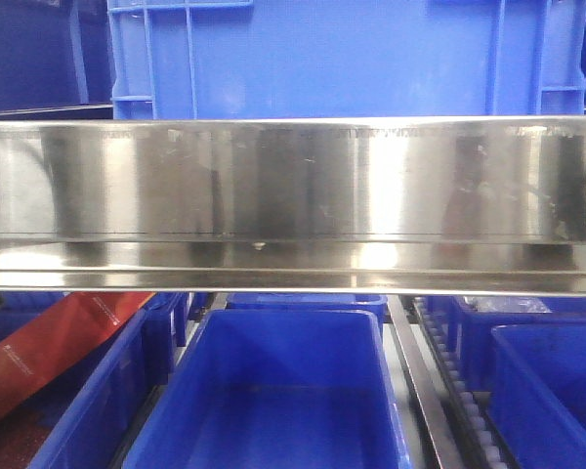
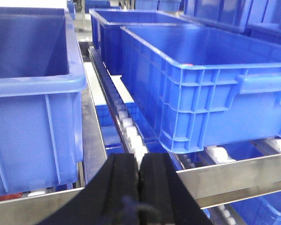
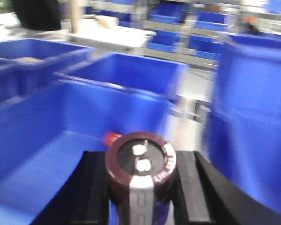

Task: Place cylindrical capacitor in blue bin on shelf
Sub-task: 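Lower the right gripper into a blue bin and release the capacitor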

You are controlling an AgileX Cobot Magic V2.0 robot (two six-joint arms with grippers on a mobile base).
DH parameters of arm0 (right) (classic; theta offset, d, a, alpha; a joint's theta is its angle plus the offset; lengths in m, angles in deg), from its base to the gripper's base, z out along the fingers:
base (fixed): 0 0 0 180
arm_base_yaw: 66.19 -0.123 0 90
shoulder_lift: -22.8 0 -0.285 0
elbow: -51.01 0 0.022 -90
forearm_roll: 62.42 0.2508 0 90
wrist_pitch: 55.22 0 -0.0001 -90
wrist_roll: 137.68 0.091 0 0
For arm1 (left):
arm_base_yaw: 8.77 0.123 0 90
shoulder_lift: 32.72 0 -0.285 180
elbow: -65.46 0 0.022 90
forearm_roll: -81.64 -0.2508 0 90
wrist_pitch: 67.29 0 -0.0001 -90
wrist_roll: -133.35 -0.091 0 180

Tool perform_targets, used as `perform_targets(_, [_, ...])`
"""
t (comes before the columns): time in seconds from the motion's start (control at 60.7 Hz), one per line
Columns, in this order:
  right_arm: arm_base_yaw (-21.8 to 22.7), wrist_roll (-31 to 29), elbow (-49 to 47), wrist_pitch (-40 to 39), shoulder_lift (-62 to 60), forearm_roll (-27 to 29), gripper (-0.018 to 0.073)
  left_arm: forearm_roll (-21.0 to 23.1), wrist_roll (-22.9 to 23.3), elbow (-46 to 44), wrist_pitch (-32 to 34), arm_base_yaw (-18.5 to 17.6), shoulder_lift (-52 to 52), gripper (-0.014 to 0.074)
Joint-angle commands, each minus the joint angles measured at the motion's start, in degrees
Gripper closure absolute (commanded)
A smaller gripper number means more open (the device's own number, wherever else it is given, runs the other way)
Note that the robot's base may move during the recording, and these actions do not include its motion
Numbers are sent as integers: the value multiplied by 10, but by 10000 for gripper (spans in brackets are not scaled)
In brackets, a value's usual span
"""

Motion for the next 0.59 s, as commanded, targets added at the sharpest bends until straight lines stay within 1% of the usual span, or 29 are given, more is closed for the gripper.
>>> perform_targets(0.0, [-29,-10,-67,17,65,-1,721,1,6,2,0,-2,5,669])
perform_targets(0.115, [-60,-10,-140,57,159,-1,721,2,6,2,0,-2,5,669])
perform_targets(0.263, [-79,-10,-194,96,255,-1,721,2,6,2,0,-2,5,669])
perform_targets(0.428, [-81,-10,-210,102,337,5,721,4,6,2,0,-2,5,669])
perform_targets(0.576, [-81,-10,-210,101,389,5,721,18,6,2,0,-2,5,669])
